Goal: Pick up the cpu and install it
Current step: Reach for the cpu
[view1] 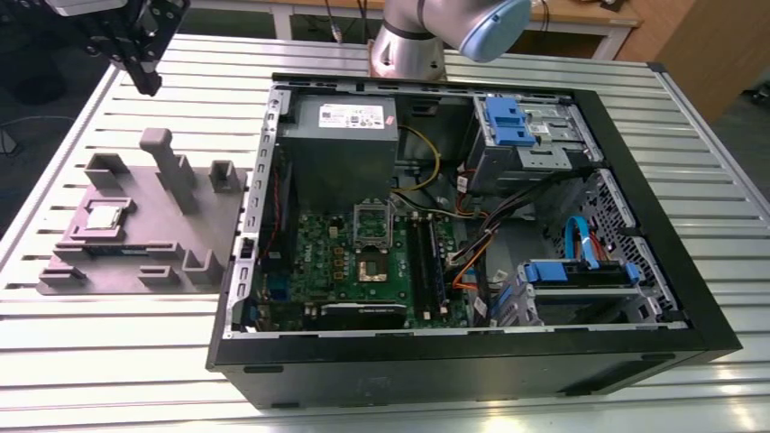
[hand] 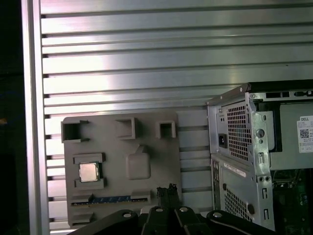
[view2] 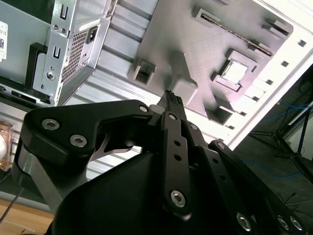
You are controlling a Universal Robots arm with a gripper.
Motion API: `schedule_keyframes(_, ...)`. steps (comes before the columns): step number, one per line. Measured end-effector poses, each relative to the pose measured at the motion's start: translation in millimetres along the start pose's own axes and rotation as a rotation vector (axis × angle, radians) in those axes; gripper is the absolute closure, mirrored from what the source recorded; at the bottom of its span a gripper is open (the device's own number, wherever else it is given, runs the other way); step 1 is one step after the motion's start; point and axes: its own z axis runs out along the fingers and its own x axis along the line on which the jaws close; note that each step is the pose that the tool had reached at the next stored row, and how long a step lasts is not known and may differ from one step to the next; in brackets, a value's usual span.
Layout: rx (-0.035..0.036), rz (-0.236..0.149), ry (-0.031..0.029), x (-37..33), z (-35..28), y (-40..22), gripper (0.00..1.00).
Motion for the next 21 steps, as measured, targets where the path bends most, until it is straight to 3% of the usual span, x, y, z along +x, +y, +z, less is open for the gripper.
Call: schedule_keyframes(21,0.0,0.0,0.0,4.4,-0.1,-0.3,0.9)
